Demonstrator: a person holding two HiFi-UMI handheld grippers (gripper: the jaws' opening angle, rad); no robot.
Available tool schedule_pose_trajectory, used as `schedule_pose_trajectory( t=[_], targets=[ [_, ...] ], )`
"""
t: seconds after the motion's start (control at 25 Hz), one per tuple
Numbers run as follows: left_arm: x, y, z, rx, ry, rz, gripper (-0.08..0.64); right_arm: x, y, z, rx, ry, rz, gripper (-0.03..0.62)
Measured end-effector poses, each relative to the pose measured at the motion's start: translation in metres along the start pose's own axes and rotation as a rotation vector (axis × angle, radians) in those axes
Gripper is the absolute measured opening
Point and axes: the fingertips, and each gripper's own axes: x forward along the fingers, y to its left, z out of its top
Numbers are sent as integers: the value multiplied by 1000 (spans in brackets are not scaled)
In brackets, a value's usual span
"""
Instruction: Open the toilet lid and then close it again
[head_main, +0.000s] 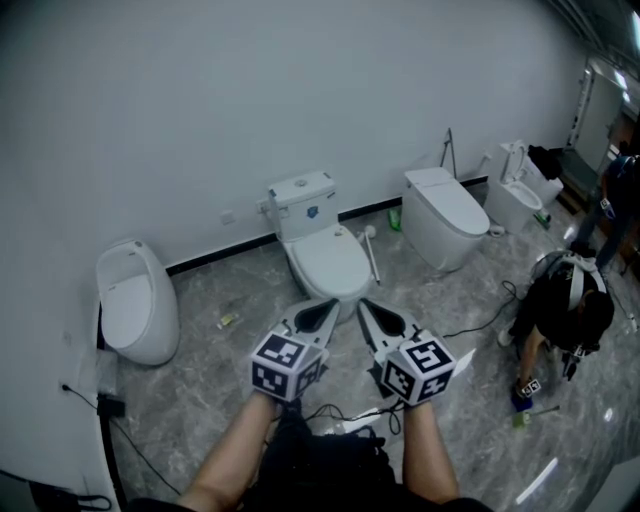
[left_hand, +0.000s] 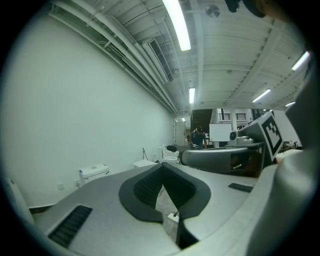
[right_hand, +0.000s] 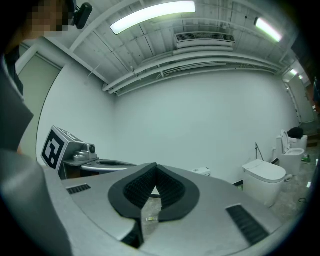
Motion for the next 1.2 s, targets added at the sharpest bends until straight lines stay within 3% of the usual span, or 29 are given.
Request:
schedule_pose_trajectory(
  t=[0.64,1.2],
  targets=[
    [83,100,-9,-30,38,-96,8,104,-66,-3,13,52,-117,9],
    [148,185,-29,-25,116,-214,8,192,-118,-15,84,93,-278,10]
  ],
)
